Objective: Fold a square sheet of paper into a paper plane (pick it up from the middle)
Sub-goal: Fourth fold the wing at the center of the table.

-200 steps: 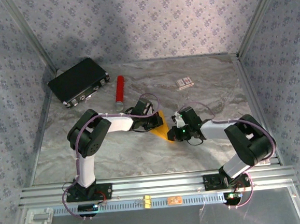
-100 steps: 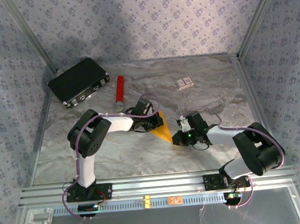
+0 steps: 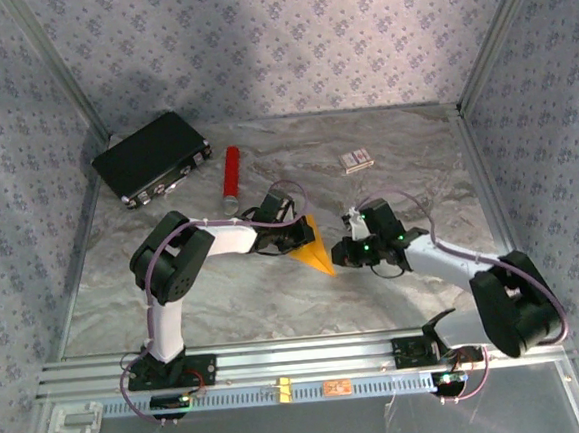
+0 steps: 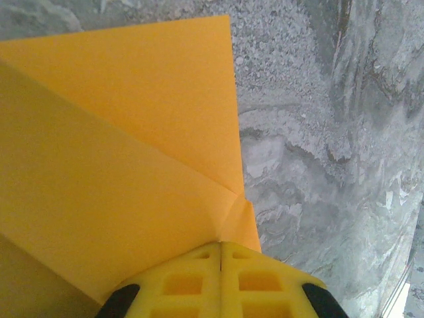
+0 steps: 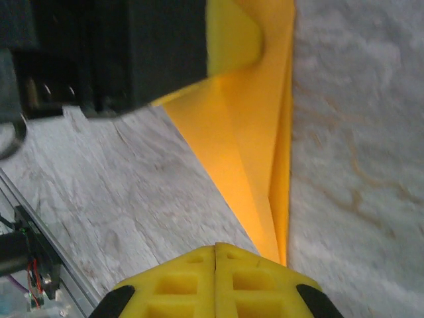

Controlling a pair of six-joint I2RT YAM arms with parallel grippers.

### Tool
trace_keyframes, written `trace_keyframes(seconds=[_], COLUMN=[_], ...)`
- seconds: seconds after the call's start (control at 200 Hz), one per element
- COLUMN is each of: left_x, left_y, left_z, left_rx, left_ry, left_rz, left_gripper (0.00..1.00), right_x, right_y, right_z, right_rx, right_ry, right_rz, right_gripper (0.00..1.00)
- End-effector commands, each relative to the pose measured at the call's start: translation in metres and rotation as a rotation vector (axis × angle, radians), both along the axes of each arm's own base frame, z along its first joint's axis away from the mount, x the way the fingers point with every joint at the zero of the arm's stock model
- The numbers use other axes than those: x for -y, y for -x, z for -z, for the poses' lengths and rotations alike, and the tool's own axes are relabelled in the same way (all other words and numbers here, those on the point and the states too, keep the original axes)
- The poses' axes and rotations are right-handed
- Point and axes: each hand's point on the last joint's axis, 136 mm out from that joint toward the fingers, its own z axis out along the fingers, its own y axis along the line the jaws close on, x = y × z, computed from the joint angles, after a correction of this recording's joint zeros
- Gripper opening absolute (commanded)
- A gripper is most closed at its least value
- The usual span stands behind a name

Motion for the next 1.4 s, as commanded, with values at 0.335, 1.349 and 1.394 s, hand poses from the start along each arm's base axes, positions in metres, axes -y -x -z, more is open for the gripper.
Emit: trace_keyframes(seconds=[0.335, 1.349, 1.394], left_x=[-0.013, -0.002, 0.000], left_y=[0.005, 0.008, 0.009], left_z=[0.016, -0.042, -0.040], left_rx=[-0.018, 0.054, 0.047], left_ry=[-0.068, -0.030, -0.024], left_rz=[-0.021, -0.008, -0.010], left_gripper=[0.02, 0.05, 0.05], right_x=[-0.032, -0.011, -0.012], right_y=[-0.033, 0.000, 0.000], right_z=[0.016, 0.080, 0.081], right_rx=[-0.070, -0.225, -0.225], right_ry=[0.027, 0.057, 0.058], right_rz=[-0.014, 0.064, 0.064], right_gripper=[0.07, 0.04, 0.04])
